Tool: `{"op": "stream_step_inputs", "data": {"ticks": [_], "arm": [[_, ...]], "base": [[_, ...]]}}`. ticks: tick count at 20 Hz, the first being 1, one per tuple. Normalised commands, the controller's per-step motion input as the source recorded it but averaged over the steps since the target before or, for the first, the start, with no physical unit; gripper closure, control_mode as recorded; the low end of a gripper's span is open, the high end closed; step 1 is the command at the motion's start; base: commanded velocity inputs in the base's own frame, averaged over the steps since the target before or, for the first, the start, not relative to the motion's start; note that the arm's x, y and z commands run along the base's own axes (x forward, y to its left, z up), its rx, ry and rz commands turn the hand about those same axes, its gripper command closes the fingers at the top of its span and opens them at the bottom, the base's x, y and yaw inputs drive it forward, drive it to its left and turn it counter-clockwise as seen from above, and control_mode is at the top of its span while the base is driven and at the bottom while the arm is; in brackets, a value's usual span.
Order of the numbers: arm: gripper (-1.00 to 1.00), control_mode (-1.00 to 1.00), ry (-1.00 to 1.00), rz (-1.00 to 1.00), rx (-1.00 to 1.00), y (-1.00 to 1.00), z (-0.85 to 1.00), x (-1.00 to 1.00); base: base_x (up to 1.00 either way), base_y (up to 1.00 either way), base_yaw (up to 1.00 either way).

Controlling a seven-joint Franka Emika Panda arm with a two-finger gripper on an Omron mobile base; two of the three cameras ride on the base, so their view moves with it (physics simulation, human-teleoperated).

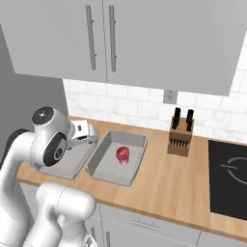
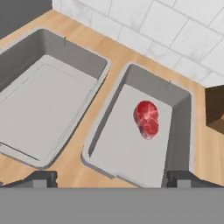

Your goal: Place one bell pepper and one steak in each tupperware on the nearby counter, to pack two identical lunches.

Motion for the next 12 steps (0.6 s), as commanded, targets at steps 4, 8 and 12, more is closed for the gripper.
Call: {"op": "stream_step_inputs", "data": {"ticks": [4,8,12], "arm": [[-1.00,1.00,0.00,0.00,0.00,0.00,0.00,0.00],[-1.00,1.00,0.00,0.00,0.00,0.00,0.00,0.00],[-1.00,1.00,0.00,0.00,0.00,0.00,0.00,0.00]], "base": [[-1.00,0.09,0.00],[-1.00,0.04,0.00],[-1.00,0.14,0.12]]}}
